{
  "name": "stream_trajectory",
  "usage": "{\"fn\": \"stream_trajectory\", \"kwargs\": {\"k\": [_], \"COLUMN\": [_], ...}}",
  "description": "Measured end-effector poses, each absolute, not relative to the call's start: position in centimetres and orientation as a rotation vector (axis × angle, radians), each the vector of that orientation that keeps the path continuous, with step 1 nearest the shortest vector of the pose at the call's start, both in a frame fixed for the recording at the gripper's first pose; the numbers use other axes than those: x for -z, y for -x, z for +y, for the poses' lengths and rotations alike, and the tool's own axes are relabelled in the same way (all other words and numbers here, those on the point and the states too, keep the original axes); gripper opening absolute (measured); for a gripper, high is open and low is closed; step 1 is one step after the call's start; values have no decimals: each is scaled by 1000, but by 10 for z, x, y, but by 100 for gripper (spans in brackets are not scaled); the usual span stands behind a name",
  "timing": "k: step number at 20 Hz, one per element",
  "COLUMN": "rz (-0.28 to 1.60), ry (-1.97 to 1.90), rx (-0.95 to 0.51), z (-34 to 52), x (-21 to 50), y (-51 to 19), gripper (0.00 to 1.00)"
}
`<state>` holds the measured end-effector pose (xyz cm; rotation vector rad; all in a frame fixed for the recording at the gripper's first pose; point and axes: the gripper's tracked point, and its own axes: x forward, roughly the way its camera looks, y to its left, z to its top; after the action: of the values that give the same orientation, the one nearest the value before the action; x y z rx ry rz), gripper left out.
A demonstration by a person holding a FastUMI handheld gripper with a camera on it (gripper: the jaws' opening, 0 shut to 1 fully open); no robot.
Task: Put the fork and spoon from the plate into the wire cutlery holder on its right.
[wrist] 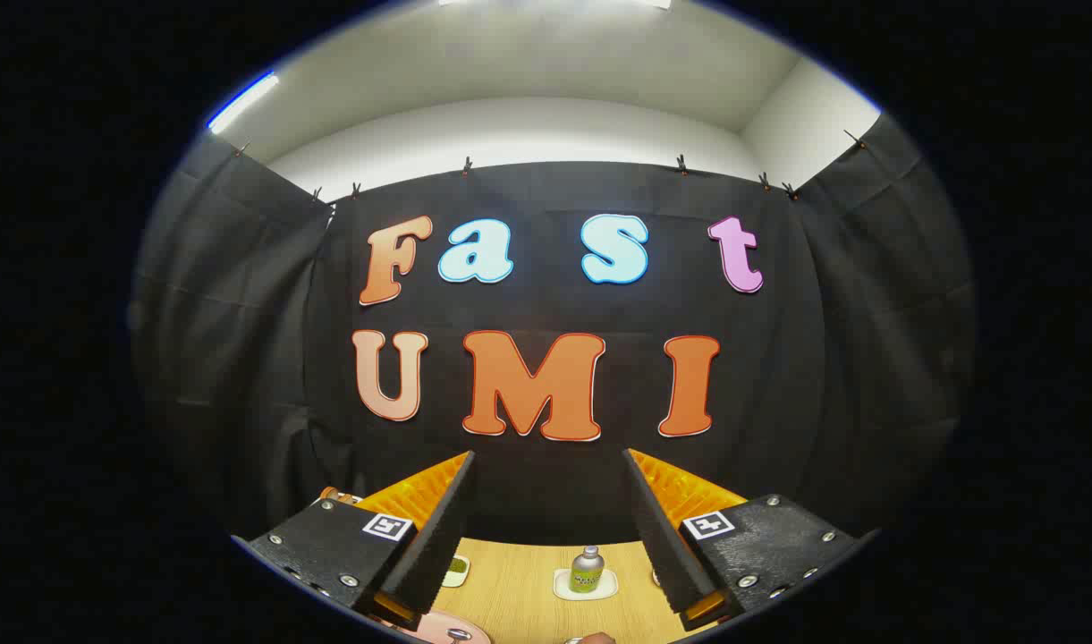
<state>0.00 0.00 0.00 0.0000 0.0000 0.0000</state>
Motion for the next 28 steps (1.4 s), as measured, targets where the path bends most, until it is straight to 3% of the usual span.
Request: {"fn": "stream_trajectory", "kwargs": {"k": [18,28], "rz": [54,341], "ry": [-16,2], "rx": [-135,-193], "z": [60,106], "x": [52,173], "y": [-6,4], "gripper": [94,95]}}
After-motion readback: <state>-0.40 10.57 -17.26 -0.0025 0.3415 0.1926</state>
